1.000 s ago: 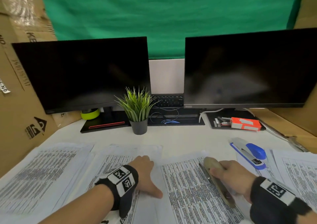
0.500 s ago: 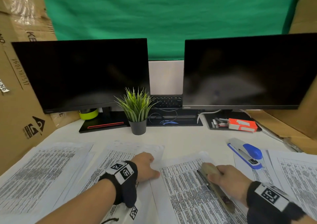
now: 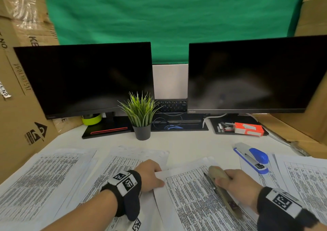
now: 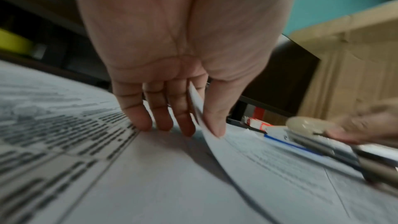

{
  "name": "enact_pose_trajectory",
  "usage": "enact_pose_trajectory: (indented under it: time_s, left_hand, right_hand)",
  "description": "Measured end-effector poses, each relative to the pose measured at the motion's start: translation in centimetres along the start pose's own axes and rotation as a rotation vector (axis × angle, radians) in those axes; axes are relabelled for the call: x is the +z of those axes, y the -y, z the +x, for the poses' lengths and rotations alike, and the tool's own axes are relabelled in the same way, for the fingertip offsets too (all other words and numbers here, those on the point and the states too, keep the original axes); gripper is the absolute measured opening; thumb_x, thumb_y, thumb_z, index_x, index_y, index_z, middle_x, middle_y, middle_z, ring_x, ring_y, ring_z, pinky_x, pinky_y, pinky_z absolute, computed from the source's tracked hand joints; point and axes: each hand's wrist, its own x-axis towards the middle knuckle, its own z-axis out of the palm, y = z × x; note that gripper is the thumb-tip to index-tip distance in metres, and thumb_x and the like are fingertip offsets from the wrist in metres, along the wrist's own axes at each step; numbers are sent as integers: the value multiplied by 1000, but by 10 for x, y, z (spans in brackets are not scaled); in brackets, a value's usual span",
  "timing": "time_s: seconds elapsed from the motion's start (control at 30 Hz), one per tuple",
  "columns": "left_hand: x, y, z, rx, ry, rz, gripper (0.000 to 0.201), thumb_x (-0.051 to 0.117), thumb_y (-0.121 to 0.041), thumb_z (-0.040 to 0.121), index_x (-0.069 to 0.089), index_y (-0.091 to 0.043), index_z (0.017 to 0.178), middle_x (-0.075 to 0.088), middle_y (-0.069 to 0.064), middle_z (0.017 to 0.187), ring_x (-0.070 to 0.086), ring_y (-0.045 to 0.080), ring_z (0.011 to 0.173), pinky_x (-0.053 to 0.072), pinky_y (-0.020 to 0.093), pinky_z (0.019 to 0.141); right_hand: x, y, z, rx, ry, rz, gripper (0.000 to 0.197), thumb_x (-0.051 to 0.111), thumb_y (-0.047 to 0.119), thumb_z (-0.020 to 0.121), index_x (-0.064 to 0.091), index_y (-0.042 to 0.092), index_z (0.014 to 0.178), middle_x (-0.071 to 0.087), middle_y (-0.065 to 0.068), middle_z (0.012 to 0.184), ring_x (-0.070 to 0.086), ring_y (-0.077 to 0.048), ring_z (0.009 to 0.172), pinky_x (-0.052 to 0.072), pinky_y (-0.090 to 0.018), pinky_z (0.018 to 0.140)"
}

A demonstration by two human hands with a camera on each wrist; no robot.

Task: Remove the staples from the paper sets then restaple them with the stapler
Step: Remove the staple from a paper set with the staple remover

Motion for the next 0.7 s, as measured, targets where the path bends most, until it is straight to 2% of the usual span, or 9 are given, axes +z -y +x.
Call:
enact_pose_trajectory:
  time_s: [0.1, 0.23, 0.3, 0.37, 0.43, 0.53, 0.6, 0.67, 0.7]
  left_hand:
    - [2, -4, -8, 69, -4, 79, 10, 65, -25, 88, 64, -19, 96, 60, -6, 99, 59, 14, 92, 49, 24, 80]
    - [7, -10, -20, 104, 136, 240, 29, 58, -31, 92, 58, -19, 119, 61, -2, 112, 60, 19, 101, 50, 32, 90]
    - [11, -12, -26, 109, 187, 316, 41, 57, -35, 93, 49, -22, 131, 57, 0, 122, 58, 21, 106, 49, 36, 94]
    - [12, -15, -29, 109, 207, 351, 49, 56, -39, 93, 40, -24, 137, 52, 1, 128, 56, 22, 109, 48, 36, 95]
    - [10, -20, -29, 105, 214, 350, 47, 56, -41, 93, 43, -24, 134, 55, 1, 126, 58, 21, 108, 49, 33, 92]
    - [2, -25, -21, 93, 154, 284, 33, 59, -43, 90, 55, -22, 115, 59, -3, 113, 60, 19, 102, 50, 32, 89]
    - [-1, -29, -15, 65, 106, 235, 27, 59, -41, 90, 58, -21, 108, 60, -1, 114, 60, 18, 103, 50, 31, 89]
    - [-2, -35, -11, 66, 108, 253, 31, 59, -43, 89, 57, -23, 113, 58, 0, 122, 58, 19, 109, 48, 32, 92]
    - [0, -38, -10, 76, 145, 287, 42, 59, -48, 88, 54, -24, 123, 54, -1, 129, 55, 19, 114, 46, 33, 96]
  right_hand:
    - [-1, 1, -3, -22, -19, -14, 20, 53, 27, 95, 63, 9, 91, 60, -4, 78, 55, -14, 67, 40, -20, 55]
    - [-5, 1, -7, -40, -20, -7, 18, 54, 26, 95, 64, 12, 91, 66, -7, 86, 58, -15, 73, 40, -21, 58]
    - [-7, 0, -9, -38, -18, -5, 18, 54, 26, 95, 64, 12, 91, 67, -9, 90, 58, -15, 75, 40, -22, 59]
    - [-8, -1, -10, -28, -15, -7, 17, 54, 27, 95, 63, 13, 90, 66, -6, 87, 58, -15, 75, 39, -22, 59]
    - [-9, -4, -10, -19, -10, -14, 17, 54, 27, 95, 62, 14, 88, 65, -3, 84, 58, -14, 74, 39, -21, 59]
    - [-9, -7, -9, -13, -3, -1, 16, 55, 26, 95, 64, 14, 89, 66, -4, 85, 60, -15, 77, 40, -21, 59]
    - [-9, -7, -10, -8, 1, 4, 16, 55, 26, 95, 63, 14, 88, 65, -2, 82, 59, -13, 73, 40, -20, 57]
    - [-9, -9, -9, -10, 0, 7, 17, 55, 27, 94, 63, 14, 87, 64, -1, 80, 58, -12, 71, 40, -20, 57]
    - [-10, -9, -9, -15, -3, 7, 17, 55, 27, 94, 63, 15, 87, 63, 0, 79, 58, -12, 72, 40, -20, 58]
